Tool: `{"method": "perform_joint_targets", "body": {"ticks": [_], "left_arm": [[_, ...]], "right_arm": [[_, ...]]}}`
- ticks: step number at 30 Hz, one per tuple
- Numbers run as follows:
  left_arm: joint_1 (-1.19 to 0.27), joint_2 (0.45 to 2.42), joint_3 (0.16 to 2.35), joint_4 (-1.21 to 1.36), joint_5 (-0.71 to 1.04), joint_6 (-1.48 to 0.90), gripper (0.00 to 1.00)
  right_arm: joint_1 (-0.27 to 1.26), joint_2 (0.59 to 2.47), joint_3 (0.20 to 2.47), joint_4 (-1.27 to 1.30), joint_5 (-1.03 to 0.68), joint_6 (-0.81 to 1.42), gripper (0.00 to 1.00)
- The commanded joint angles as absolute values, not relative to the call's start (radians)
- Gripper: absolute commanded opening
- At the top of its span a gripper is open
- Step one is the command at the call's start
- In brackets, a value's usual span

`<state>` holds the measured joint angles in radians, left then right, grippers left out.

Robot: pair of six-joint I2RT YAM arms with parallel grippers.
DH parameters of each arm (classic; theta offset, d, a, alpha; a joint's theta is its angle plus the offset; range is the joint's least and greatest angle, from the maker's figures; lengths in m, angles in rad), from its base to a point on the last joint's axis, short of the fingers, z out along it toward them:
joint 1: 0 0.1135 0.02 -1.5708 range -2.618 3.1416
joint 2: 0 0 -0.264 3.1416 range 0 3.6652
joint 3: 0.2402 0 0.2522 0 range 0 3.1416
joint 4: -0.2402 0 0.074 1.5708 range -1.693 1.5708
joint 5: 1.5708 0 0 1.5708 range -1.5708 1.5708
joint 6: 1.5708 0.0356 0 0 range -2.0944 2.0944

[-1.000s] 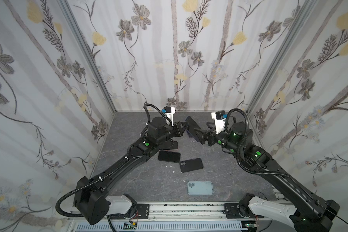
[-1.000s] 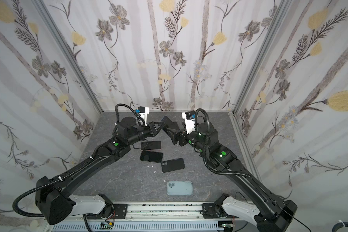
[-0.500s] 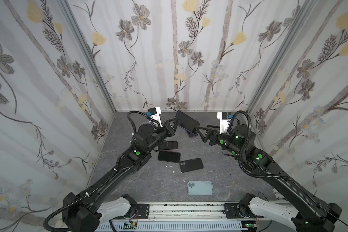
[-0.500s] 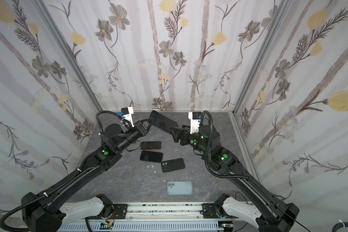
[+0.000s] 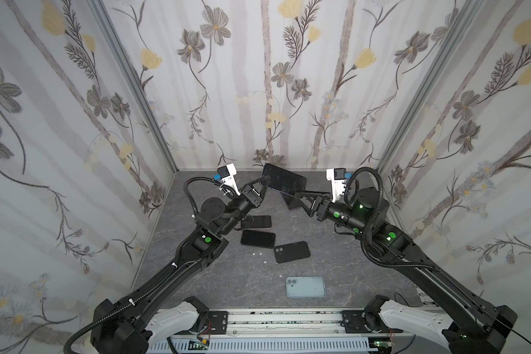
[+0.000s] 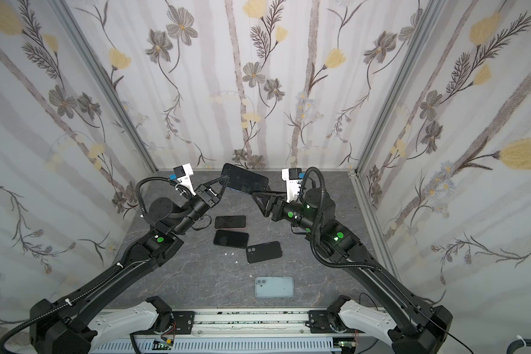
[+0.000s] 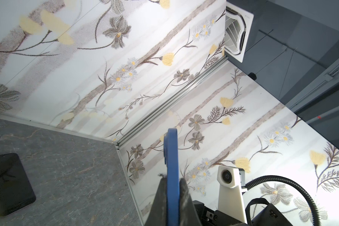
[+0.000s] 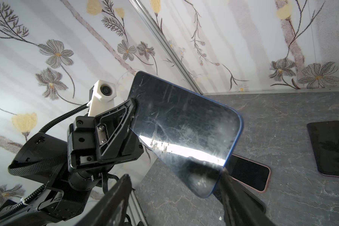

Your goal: Put the phone into the phone case

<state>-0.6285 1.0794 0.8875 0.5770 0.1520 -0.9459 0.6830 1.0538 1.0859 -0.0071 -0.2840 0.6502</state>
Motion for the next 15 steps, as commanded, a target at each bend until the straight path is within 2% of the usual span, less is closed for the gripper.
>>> {"method": "perform_joint_targets", "body": {"ticks": [1,6,15], "left_arm": [[-0.624,1.063,0.873,0.723,0.146,-0.996,0.0],[-0.618,1.029,0.852,0.739,0.133,-1.009,0.0],[-0.615,1.015,0.818,0.832,0.201,-1.086,0.0]], "right_arm": [[0.674,1.052,1.093,0.07,-0.331,0.674,0.68],[0.634,1.027,1.078,0.093,-0.346,0.713,0.64],[0.594,1.043,1.04,0.279,-0.535,0.806,0.42]]}}
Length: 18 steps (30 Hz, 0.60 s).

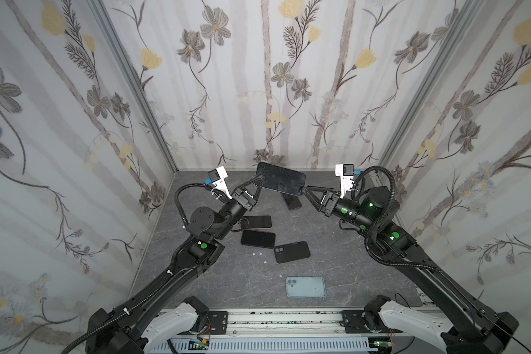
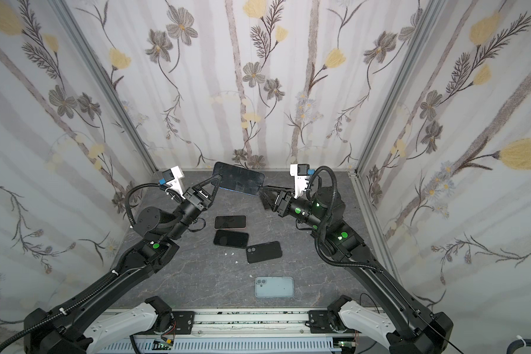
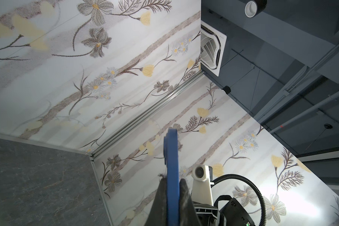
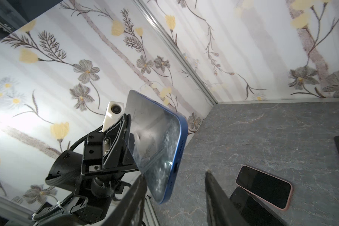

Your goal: Put the phone into the phone case

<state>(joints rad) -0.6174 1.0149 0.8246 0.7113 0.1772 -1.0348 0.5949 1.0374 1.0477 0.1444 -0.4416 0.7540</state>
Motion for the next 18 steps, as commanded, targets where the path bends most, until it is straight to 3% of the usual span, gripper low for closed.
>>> {"method": "perform_joint_targets", "body": {"ticks": [1,5,18], "left_arm": [[-0.615,1.017,0.811,0.846,0.204,-1.095,0.0],[-0.615,1.026,0.792,0.874,0.218,-1.124,0.0],[-0.617,1.035,0.708,0.938,0.267,-1.198,0.0]], "right_arm": [[0.594,1.048,1.034,0.317,-0.557,0.823,0.4],[0.594,1.058,1.027,0.412,-0.613,0.865,0.34],[0.596,1.084,0.957,0.59,-0.655,0.942,0.31]]}}
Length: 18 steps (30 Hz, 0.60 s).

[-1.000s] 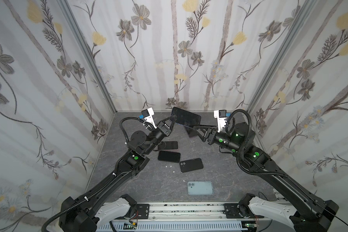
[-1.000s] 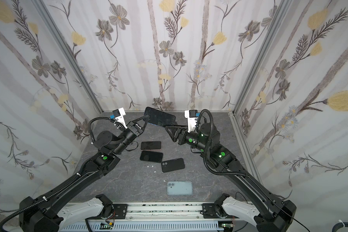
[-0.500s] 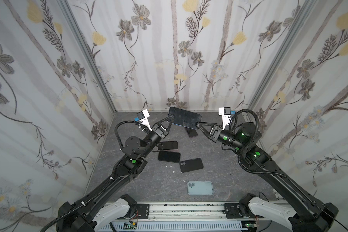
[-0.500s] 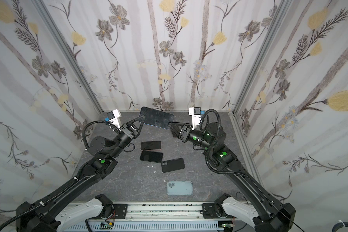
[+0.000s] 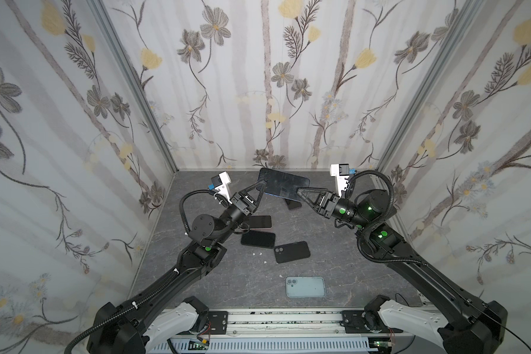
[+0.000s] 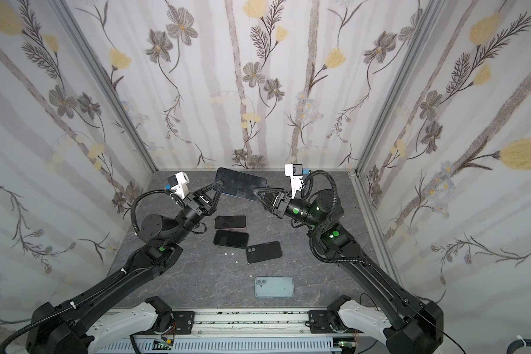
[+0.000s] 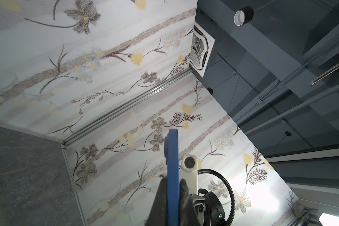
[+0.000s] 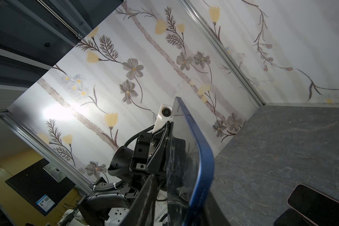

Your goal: Put the phone into the phone case

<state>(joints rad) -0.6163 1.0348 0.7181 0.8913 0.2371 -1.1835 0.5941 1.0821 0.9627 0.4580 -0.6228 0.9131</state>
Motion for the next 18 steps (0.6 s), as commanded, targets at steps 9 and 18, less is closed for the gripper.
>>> {"method": "perform_joint_targets", "body": {"ticks": [9,18], "left_arm": [[-0.615,1.035,0.663,0.948,0.286,-1.195,0.0],[-0.615,0.981,0.629,0.844,0.218,-1.058,0.36]], "right_arm": [[0.595,1.105,0.945,0.594,-0.623,0.953,0.11],[0.585,1.098,0.932,0.515,-0.607,0.95,0.0]]}}
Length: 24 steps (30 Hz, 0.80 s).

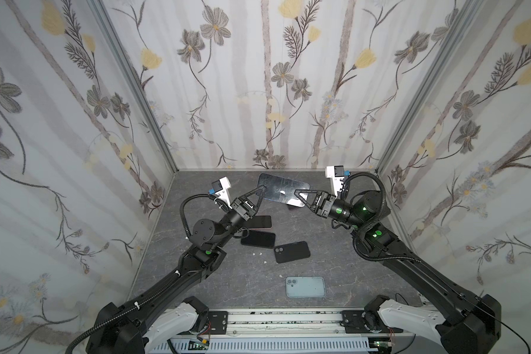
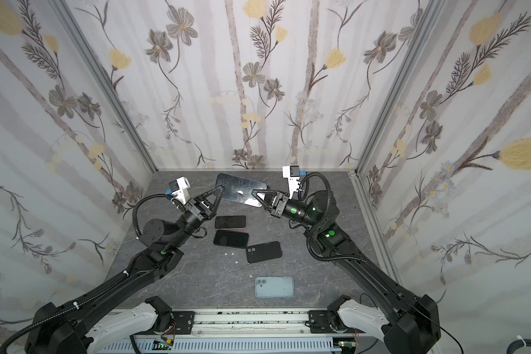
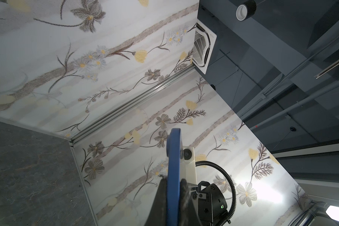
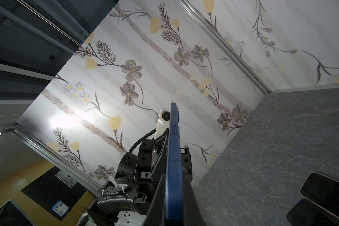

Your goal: Put the phone into the phone case

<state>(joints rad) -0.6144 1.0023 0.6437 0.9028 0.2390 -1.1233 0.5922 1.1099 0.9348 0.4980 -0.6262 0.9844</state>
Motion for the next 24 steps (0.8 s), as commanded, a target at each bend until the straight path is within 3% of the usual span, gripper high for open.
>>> {"method": "perform_joint_targets", "body": {"ticks": [1,5,13,18,24], "left_arm": [[-0.614,0.966,0.621,0.814,0.196,-1.033,0.43],[-0.614,0.892,0.617,0.607,0.096,-0.892,0.56],[-0.615,0.806,0.624,0.166,-0.058,-0.668,0.6],[-0.616,0.842,0.63,-0.015,0.001,-0.646,0.6],[-0.621,0.93,0.569,-0.046,0.111,-0.68,0.59]], "right_arm": [[0.57,1.088,0.934,0.47,-0.601,0.942,0.0],[0.5,1.042,0.934,0.282,-0.59,0.893,0.0],[0.336,1.005,0.969,-0.243,-0.595,0.666,0.0],[0.321,1.062,0.962,-0.453,-0.52,0.531,0.0],[0.346,1.183,0.9,-0.472,-0.567,0.487,0.0]]}}
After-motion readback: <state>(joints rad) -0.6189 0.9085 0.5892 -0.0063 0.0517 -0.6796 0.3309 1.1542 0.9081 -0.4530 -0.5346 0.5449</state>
